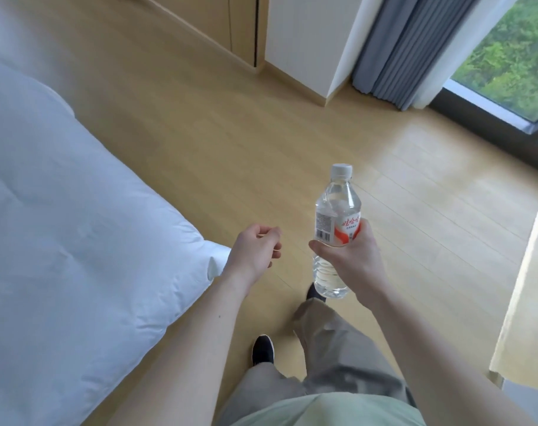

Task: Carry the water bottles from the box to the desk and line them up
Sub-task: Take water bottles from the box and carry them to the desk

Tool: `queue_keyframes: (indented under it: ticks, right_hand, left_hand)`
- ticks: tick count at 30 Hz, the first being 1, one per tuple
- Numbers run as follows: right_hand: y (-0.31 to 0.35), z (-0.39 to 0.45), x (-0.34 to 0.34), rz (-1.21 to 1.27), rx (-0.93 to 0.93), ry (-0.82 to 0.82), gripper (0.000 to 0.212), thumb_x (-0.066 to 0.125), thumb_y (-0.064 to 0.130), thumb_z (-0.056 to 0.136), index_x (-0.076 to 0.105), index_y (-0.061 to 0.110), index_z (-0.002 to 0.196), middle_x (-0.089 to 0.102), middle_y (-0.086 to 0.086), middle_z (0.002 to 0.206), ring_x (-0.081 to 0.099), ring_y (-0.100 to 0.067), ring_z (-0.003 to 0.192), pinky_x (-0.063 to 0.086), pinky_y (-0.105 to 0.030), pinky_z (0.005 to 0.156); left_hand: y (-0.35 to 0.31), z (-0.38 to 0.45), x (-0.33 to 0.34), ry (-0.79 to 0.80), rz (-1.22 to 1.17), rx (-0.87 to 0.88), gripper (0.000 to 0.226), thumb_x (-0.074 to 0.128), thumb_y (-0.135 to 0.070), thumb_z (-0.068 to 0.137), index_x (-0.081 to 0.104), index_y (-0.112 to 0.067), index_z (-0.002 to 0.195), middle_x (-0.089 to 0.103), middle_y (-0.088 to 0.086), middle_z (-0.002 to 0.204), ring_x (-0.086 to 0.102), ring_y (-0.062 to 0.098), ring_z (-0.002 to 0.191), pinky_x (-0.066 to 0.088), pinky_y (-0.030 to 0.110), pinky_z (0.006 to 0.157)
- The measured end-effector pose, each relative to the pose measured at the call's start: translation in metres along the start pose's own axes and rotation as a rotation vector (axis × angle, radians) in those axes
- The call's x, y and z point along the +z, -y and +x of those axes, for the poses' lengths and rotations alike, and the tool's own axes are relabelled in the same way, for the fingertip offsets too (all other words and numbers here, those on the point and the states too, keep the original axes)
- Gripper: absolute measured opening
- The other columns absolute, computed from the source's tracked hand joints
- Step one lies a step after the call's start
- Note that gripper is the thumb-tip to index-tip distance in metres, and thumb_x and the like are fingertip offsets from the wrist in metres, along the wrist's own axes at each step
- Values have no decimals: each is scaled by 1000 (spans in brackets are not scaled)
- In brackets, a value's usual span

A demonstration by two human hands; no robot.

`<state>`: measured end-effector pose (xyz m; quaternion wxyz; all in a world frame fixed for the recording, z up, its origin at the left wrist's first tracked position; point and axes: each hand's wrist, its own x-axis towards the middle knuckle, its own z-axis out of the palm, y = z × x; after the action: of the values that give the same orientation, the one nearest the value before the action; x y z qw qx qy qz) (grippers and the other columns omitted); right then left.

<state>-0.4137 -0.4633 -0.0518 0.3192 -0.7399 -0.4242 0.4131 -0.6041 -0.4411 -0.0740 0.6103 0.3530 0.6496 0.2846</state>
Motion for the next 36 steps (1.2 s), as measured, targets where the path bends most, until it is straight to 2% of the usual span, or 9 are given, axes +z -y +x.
queue_keyframes:
  ticks: [4,11,18,23,30,36]
  right_hand:
    - [14,41,17,8,-16,57,58,92,37,62,49,39,102,67,15,91,67,-1,80,52,-29,69]
    - [45,138,37,-7,-25,197,58,91,35,64,49,37,104,67,11,98,68,-11,89,59,-40,80]
    - [90,250,36,-25,-50,273,54,89,35,68,47,35,103,66,14,93,66,-4,82,53,-28,68]
    - [125,315,35,-30,-75,308,52,88,36,70,46,36,100,66,12,93,67,-6,83,57,-31,71]
    - [164,382,64,-22,-71,343,56,89,35,69,49,34,107,67,11,98,69,-11,88,60,-36,75]
    - [216,437,116,-49,-99,380,56,89,38,68,50,34,108,68,13,95,68,-3,81,55,-27,68]
  left_hand:
    - [-19,27,-9,-62,-20,-17,17,58,-37,99,65,-23,105,74,2,98,75,17,91,58,41,89]
    - [-63,99,-11,-168,-47,-64,17,56,-37,98,66,-24,105,75,0,97,75,13,86,58,41,89]
    - [-133,190,1,-248,-91,-89,18,58,-38,96,67,-25,105,76,2,98,76,15,86,61,40,86]
    - [-177,235,-3,-300,-111,-75,14,59,-34,97,68,-25,103,77,2,95,77,16,86,61,40,85]
    - [-209,288,-37,-336,-117,-87,15,60,-33,99,68,-22,103,76,1,96,76,18,90,60,39,85]
    - [-235,352,-86,-331,-133,-96,15,59,-34,98,69,-25,104,78,-2,91,75,15,90,59,35,80]
